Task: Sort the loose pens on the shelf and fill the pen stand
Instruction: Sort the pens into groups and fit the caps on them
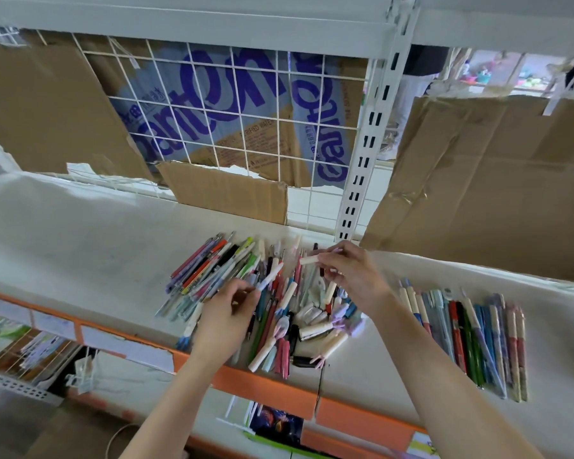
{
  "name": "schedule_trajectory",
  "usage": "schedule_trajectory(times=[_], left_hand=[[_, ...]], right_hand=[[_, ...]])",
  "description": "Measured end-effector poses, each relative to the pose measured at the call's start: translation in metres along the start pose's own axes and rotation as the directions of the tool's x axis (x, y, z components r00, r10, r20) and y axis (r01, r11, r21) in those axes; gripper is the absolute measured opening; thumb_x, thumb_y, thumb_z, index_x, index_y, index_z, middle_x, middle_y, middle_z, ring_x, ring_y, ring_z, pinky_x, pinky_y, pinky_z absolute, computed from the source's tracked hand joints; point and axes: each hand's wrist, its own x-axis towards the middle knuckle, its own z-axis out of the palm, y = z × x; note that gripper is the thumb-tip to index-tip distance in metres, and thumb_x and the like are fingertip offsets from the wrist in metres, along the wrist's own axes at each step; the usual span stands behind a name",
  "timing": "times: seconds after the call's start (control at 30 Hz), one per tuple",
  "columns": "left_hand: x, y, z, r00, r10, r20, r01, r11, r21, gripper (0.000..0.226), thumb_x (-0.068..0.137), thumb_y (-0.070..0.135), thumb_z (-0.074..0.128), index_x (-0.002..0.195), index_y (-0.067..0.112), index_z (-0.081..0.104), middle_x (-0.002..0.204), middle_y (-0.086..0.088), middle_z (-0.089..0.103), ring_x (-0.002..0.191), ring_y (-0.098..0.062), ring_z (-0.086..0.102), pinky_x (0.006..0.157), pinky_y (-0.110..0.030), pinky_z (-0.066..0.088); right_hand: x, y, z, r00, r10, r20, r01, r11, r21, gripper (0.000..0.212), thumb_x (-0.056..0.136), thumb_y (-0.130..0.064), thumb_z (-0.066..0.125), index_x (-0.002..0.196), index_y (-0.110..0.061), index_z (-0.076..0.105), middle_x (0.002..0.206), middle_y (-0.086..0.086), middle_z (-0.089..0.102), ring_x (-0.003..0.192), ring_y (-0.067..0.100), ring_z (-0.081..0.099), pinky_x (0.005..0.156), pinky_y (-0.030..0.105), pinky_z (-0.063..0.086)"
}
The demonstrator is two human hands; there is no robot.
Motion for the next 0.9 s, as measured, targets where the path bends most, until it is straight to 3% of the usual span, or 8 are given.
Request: schedule_trajectory(times=[0.13, 0.23, 0.3, 0.4, 0.5, 0.57, 0.77, 0.9], left_hand=[[0.000, 0.003, 0.002, 0.999, 0.008, 0.032, -0.008, 1.000, -0.008, 0.005, 0.093, 0.026, 0.054, 0.092, 0.022, 0.058, 0.067, 0.008, 0.057, 0.057, -0.007, 0.053, 0.051, -0.019, 0.038], [-0.002, 0.006, 0.003, 0.999, 0.033, 0.030, -0.034, 0.999, 0.018, 0.003, 0.092, 0.022, 0.057, 0.089, 0.021, 0.058, 0.072, 0.012, 0.057, 0.063, -0.001, 0.053, 0.053, -0.009, 0.037], [-0.004, 0.006, 0.002, 0.999, 0.030, 0.018, -0.031, 0.999, 0.027, 0.004, 0.093, 0.021, 0.056, 0.089, 0.022, 0.057, 0.075, 0.012, 0.058, 0.067, 0.000, 0.053, 0.055, -0.006, 0.037], [-0.003, 0.004, 0.002, 1.000, -0.006, 0.001, 0.006, 1.000, 0.020, 0.005, 0.094, 0.023, 0.053, 0.090, 0.021, 0.057, 0.075, 0.007, 0.061, 0.071, -0.008, 0.058, 0.057, -0.009, 0.037], [-0.002, 0.000, 0.002, 0.999, -0.036, 0.014, 0.036, 0.999, -0.014, 0.009, 0.094, 0.025, 0.053, 0.092, 0.018, 0.059, 0.069, 0.004, 0.061, 0.065, -0.016, 0.059, 0.059, -0.024, 0.042], [-0.003, -0.001, 0.001, 0.999, -0.047, 0.018, 0.048, 0.999, -0.019, 0.010, 0.094, 0.025, 0.052, 0.093, 0.018, 0.059, 0.070, 0.003, 0.061, 0.066, -0.017, 0.060, 0.061, -0.027, 0.044], [-0.005, -0.002, -0.002, 0.995, -0.097, 0.006, 0.097, 0.992, -0.075, 0.009, 0.093, 0.023, 0.055, 0.095, 0.017, 0.062, 0.087, 0.001, 0.067, 0.085, -0.017, 0.063, 0.079, -0.035, 0.051], [-0.007, 0.003, -0.002, 0.994, -0.109, -0.019, 0.106, 0.984, -0.143, 0.008, 0.093, 0.021, 0.055, 0.087, 0.023, 0.060, 0.087, 0.002, 0.066, 0.085, -0.015, 0.062, 0.075, -0.030, 0.046]], right_hand=[[-0.004, 0.002, -0.004, 0.999, -0.014, 0.038, 0.015, 0.999, -0.045, 0.006, 0.086, -0.002, 0.063, 0.082, -0.002, 0.058, 0.067, 0.005, 0.060, 0.064, 0.015, 0.056, 0.064, 0.026, 0.044], [-0.005, 0.007, -0.005, 0.999, -0.029, 0.038, 0.029, 1.000, -0.011, 0.005, 0.088, -0.006, 0.062, 0.086, -0.002, 0.060, 0.067, 0.004, 0.058, 0.067, 0.015, 0.056, 0.064, 0.024, 0.045], [-0.004, 0.010, -0.004, 0.998, -0.063, 0.000, 0.061, 0.977, -0.205, 0.008, 0.089, -0.012, 0.063, 0.085, -0.004, 0.061, 0.067, 0.002, 0.059, 0.067, 0.016, 0.054, 0.065, 0.025, 0.044], [-0.004, 0.015, 0.002, 0.994, -0.074, 0.084, 0.112, 0.669, -0.735, 0.015, 0.088, -0.027, 0.063, 0.084, -0.013, 0.061, 0.070, -0.002, 0.056, 0.063, 0.010, 0.049, 0.064, 0.025, 0.041], [-0.003, 0.017, 0.014, 0.979, -0.092, 0.181, 0.203, 0.416, -0.886, 0.029, 0.089, -0.021, 0.061, 0.115, -0.011, 0.054, 0.096, 0.003, 0.057, 0.084, 0.016, 0.055, 0.077, 0.029, 0.046], [-0.003, 0.020, 0.021, 0.948, -0.152, 0.280, 0.312, 0.263, -0.913, 0.044, 0.087, -0.011, 0.059, 0.129, -0.016, 0.047, 0.110, 0.004, 0.047, 0.098, 0.019, 0.050, 0.084, 0.029, 0.044], [-0.008, 0.035, 0.028, 0.849, -0.124, 0.514, 0.522, 0.036, -0.852, 0.043, 0.086, -0.004, 0.054, 0.126, -0.021, 0.056, 0.121, 0.005, 0.036, 0.115, 0.018, 0.038, 0.077, 0.024, 0.037], [-0.007, 0.039, 0.024, 0.739, -0.214, 0.639, 0.638, -0.083, -0.765, 0.028, 0.076, 0.005, 0.065, 0.102, -0.007, 0.065, 0.108, 0.010, 0.047, 0.104, 0.026, 0.048, 0.074, 0.037, 0.053]])
